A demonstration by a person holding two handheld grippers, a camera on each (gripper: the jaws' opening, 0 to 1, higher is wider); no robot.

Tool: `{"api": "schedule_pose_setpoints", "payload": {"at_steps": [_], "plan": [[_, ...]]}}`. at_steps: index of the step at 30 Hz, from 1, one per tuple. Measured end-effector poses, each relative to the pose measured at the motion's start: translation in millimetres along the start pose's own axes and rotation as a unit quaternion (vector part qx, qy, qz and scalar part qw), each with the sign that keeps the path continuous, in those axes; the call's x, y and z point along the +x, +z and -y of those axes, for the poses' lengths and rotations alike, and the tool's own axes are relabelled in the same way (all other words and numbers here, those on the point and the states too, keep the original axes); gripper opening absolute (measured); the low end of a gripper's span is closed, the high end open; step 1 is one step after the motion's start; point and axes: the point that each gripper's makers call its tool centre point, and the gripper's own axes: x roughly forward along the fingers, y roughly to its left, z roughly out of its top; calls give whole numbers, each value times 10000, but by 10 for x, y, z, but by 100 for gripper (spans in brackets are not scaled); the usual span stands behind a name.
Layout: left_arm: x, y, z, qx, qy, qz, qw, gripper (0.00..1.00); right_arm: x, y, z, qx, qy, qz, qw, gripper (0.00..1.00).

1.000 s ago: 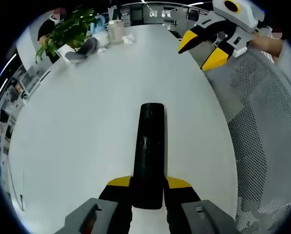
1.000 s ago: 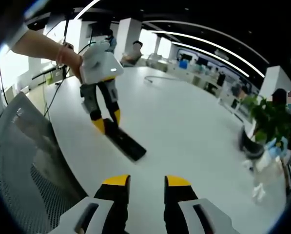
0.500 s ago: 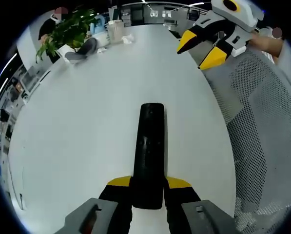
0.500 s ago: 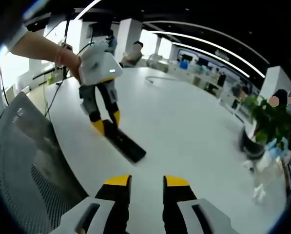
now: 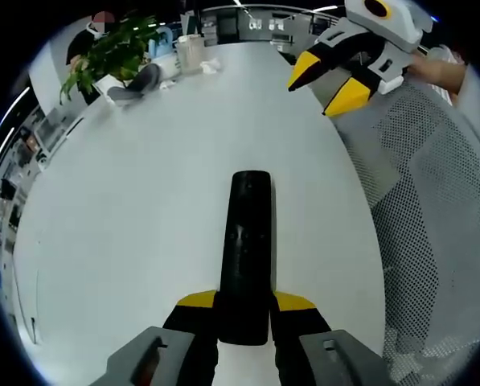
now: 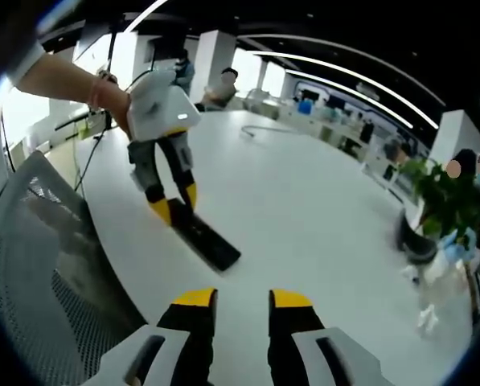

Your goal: Press the specified remote control buttons in sequence, fully releasing each button before pressing the next.

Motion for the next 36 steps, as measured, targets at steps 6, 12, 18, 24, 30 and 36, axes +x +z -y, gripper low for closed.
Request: {"api": "schedule_pose_setpoints", "payload": {"at_steps": [6,12,18,24,30,36], "plan": [[1,3,18,-6,1,4,10000,24,2,-1,-7,-3,12,-6,10000,22],[2,11,55,40,-17,-24,10000,24,6,2,-24,-37,42,-12,10000,22],[3,14,78,36,-15,-53,10000,24,6,4,-30,-52,51,-10,10000,22],[6,16,131,59,-21,-44,10000,24,5,-1,-42,-78,59,-24,9999,22],[6,18,168,74,-28,-48,10000,24,0,-6,-46,-83,51,-37,9999,22],[4,17,236,152,-71,-83,9998,24,4,-6,-77,-159,96,-57,9998,22]]}}
